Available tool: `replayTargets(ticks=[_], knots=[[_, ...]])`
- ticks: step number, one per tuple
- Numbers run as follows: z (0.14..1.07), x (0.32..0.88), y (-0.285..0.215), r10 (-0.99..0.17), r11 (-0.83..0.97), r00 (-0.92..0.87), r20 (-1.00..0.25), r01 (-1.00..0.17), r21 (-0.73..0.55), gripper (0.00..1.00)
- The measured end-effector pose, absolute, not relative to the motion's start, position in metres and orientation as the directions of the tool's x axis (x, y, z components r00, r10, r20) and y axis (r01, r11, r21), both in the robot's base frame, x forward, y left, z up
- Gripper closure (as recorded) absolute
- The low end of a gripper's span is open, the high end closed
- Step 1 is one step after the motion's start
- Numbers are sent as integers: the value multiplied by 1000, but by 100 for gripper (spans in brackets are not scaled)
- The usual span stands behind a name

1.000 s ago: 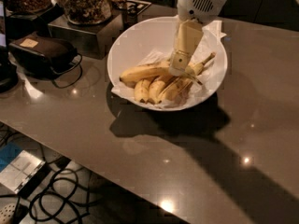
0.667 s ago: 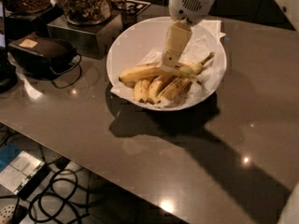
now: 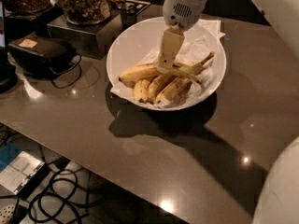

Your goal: Pick banana from white bowl

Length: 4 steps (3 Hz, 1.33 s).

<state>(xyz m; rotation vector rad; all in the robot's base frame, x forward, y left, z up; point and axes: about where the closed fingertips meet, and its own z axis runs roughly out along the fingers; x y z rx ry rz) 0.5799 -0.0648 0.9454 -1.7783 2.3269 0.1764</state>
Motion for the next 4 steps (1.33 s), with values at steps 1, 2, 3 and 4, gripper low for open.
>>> replayTargets(ticks=[1,2,3,4], knots=[[926,587,-70,-934,292,-287,-212,-956,5,27],[908,589,-74,-929,313,-316,-194,-949,42,37],[895,588,-74,-927,321,-330,-180,-944,75,43],[884,586,-73,-928,319,-333,-169,-942,105,40]])
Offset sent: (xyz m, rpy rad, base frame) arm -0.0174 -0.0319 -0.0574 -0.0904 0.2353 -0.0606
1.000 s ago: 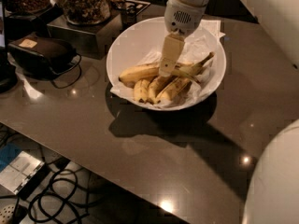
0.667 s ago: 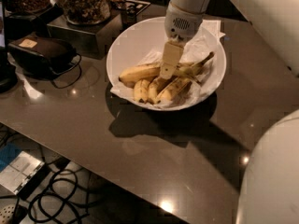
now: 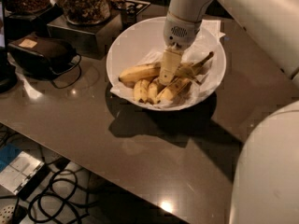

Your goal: Pick banana from white bowl

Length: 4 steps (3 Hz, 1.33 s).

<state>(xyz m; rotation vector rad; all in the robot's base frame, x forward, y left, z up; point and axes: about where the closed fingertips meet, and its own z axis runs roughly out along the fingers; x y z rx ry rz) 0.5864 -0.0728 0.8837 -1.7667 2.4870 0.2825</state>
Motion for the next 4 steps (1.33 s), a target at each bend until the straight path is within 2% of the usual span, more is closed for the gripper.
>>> replayTargets(ticks=[3,4], knots=[[885,587,-73,-928,318,-332,-170,-942,107,100],[900,580,-67,-927,311,-313,-205,-949,44,100]])
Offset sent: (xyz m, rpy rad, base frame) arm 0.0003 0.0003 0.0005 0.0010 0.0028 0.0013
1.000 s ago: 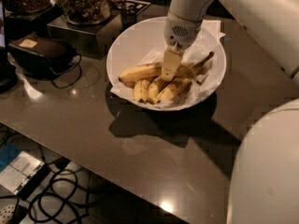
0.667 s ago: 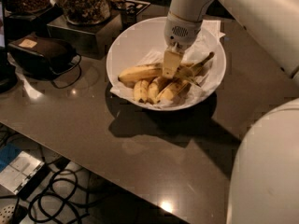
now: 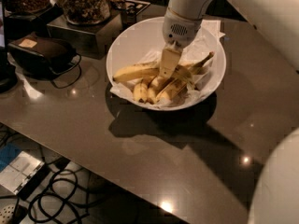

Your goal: Pick banana from white bowl

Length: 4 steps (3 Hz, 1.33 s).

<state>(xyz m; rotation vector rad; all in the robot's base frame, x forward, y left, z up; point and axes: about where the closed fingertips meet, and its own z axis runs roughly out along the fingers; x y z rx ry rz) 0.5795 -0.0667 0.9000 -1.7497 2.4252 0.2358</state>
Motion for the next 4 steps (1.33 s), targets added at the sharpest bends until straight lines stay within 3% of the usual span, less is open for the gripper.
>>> replayTargets(ticks=[2,4], knots=[[960,520,-40,-938,229,-204,-282,-972,-57,100],[991,483,17,-961,84,-66,-270,-995,-56,100]])
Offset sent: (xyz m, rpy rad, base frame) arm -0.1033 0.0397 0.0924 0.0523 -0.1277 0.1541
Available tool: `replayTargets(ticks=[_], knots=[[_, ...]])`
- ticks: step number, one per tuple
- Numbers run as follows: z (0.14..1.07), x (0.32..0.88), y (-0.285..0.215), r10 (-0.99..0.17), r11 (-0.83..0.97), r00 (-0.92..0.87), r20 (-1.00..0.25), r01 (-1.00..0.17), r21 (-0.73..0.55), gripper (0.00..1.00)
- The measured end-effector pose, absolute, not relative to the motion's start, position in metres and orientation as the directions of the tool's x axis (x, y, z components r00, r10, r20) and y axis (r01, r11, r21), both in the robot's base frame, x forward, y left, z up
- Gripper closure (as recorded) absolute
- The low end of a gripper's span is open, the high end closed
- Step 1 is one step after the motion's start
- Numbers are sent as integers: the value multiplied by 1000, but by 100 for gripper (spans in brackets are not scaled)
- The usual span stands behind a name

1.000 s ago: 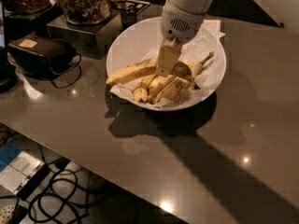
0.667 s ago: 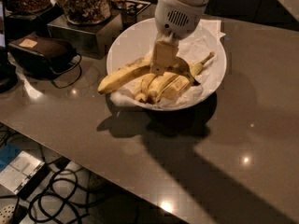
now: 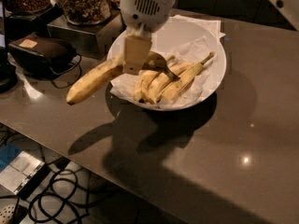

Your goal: Pick banana from white bowl

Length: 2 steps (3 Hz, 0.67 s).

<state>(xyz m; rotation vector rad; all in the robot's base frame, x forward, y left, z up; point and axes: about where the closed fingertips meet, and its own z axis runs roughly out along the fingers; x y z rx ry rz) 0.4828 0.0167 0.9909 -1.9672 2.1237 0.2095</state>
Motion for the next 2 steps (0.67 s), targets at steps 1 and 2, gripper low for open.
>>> replayTargets(ticks=[1,2], knots=[[992,466,48,-969,4,12,-246,-998,-64,100],[995,472,54,-962,10,14,-272,-996,-88,100]])
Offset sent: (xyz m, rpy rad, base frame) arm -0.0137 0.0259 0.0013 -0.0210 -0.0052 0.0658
